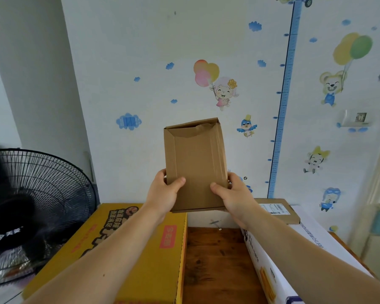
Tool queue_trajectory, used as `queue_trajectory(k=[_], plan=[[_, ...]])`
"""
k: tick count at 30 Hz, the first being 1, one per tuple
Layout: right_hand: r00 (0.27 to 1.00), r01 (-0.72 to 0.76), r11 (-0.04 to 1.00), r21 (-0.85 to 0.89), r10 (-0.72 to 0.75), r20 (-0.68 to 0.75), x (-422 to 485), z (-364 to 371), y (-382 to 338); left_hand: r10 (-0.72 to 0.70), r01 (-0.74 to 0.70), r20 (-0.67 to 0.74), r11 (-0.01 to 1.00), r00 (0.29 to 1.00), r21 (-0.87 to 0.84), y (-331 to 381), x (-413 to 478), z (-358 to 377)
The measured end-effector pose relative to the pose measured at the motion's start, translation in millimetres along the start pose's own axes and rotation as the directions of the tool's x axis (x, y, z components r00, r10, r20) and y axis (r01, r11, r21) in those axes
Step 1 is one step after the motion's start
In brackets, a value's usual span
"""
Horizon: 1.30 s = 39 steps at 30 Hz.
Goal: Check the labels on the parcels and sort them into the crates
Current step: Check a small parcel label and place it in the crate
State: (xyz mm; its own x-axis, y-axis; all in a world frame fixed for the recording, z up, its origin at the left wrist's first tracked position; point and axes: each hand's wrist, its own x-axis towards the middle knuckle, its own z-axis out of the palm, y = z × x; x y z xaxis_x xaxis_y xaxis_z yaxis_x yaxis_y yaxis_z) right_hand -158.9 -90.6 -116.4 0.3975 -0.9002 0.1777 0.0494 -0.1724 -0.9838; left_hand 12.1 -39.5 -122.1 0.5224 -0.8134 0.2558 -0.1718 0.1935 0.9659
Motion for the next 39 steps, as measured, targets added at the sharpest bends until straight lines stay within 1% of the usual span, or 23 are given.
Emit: queue_trajectory(k=[3, 6, 8, 10, 12, 14, 16, 18, 20, 21, 23, 26, 28, 30, 32, 35, 39], plan=[[0.999, 0.029, 0.996, -0.089, -0.032, -0.033, 0, -1, -1, -0.016, 0.015, 0.021, 1.000, 1.000, 0.028, -1, -1, -2], [0.992, 0.052, 0.994, -0.099, -0.063, -0.114, 3, -4, 0, -0.030, 0.021, 0.084, 0.993, 0.996, 0.112, -2, -3, -4], [0.986, 0.040, 0.990, -0.132, -0.061, -0.158, 5, -6, 1, -0.025, 0.010, 0.117, 0.991, 0.993, 0.130, -2, -5, -3], [0.987, 0.026, 0.985, -0.172, -0.052, -0.151, 5, -6, 3, -0.002, -0.011, 0.119, 0.994, 0.993, 0.113, 0, -6, -2], [0.992, 0.021, 0.980, -0.196, -0.045, -0.118, 2, -5, 4, 0.049, -0.057, 0.086, 0.994, 0.995, 0.089, 3, -6, 0], [0.993, 0.025, 0.976, -0.217, -0.048, -0.105, 0, -4, 4, 0.084, -0.088, 0.042, 0.990, 0.996, 0.108, 4, -4, 1], [0.992, 0.045, 0.969, -0.242, -0.072, -0.102, -2, -2, 4, 0.092, -0.093, 0.013, 0.978, 0.996, 0.186, 2, -3, 1], [0.991, 0.068, 0.958, -0.278, -0.098, -0.096, -2, -2, 2, 0.115, -0.099, -0.037, 0.948, 0.993, 0.302, 0, 0, 0], [0.992, 0.088, 0.954, -0.285, -0.110, -0.060, -4, -2, 0, 0.157, -0.109, -0.077, 0.893, 0.985, 0.437, -1, 1, -1], [0.994, 0.096, 0.958, -0.269, -0.106, -0.026, -5, -1, 0, 0.162, -0.106, -0.085, 0.884, 0.983, 0.455, 0, 1, -1], [0.995, 0.102, 0.968, -0.229, -0.102, 0.014, -6, -1, 1, 0.138, -0.094, -0.076, 0.904, 0.988, 0.416, 2, 0, 0], [0.995, 0.085, 0.979, -0.184, -0.093, -0.032, -5, -1, 1, 0.170, -0.158, 0.001, 0.913, 0.985, 0.376, 1, -3, 1], [0.995, 0.064, 0.980, -0.188, -0.077, -0.065, -3, -1, 2, 0.178, -0.192, 0.078, 0.944, 0.981, 0.269, 2, -7, 2], [0.993, 0.051, 0.975, -0.216, -0.072, -0.092, -1, -1, 3, 0.148, -0.169, 0.129, 0.971, 0.981, 0.171, 4, -13, 5], [0.989, 0.059, 0.974, -0.221, -0.087, -0.118, 1, 0, 5, 0.124, -0.138, 0.124, 0.983, 0.984, 0.118, 5, -15, 7], [0.986, 0.084, 0.972, -0.220, -0.113, -0.124, 3, 0, 4, 0.091, -0.097, 0.074, 0.992, 0.993, 0.079, 6, -15, 9], [0.984, 0.108, 0.956, -0.271, -0.141, -0.108, 1, 0, 6, 0.139, -0.144, 0.050, 0.984, 0.989, 0.108, 6, -19, 13]])
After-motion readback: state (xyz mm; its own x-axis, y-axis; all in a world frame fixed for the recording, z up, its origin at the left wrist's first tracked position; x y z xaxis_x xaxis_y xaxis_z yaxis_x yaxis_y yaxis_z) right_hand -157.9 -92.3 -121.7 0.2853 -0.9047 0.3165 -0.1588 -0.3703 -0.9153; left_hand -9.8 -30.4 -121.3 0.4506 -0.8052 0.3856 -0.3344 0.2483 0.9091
